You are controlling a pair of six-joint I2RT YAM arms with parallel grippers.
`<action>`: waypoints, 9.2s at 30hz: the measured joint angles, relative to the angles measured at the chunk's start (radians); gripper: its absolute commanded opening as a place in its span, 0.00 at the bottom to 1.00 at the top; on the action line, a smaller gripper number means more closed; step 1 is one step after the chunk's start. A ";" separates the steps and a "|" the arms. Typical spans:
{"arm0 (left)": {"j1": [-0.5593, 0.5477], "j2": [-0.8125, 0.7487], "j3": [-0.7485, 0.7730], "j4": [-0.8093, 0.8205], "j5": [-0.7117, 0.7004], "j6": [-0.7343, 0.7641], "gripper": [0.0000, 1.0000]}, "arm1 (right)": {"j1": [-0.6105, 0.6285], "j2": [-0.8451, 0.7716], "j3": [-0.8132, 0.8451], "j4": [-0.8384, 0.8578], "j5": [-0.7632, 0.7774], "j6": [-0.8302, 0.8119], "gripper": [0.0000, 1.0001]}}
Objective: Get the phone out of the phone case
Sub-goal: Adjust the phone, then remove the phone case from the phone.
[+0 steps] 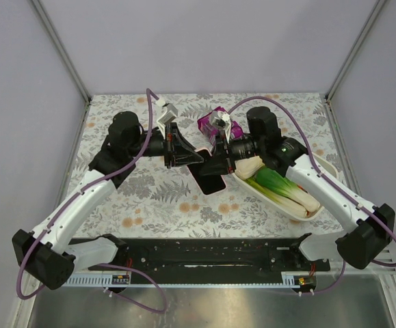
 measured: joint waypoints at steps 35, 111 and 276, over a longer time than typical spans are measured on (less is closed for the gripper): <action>0.100 -0.008 0.271 -0.580 0.090 0.418 0.00 | -0.001 -0.017 -0.062 -0.223 0.046 -0.338 0.51; 0.135 0.100 -0.048 0.315 0.356 -0.433 0.00 | 0.145 -0.089 0.080 -0.607 0.090 -0.539 0.00; 0.257 -0.086 -0.094 0.322 0.086 -0.372 0.00 | -0.065 -0.022 -0.212 0.514 -0.076 0.291 0.45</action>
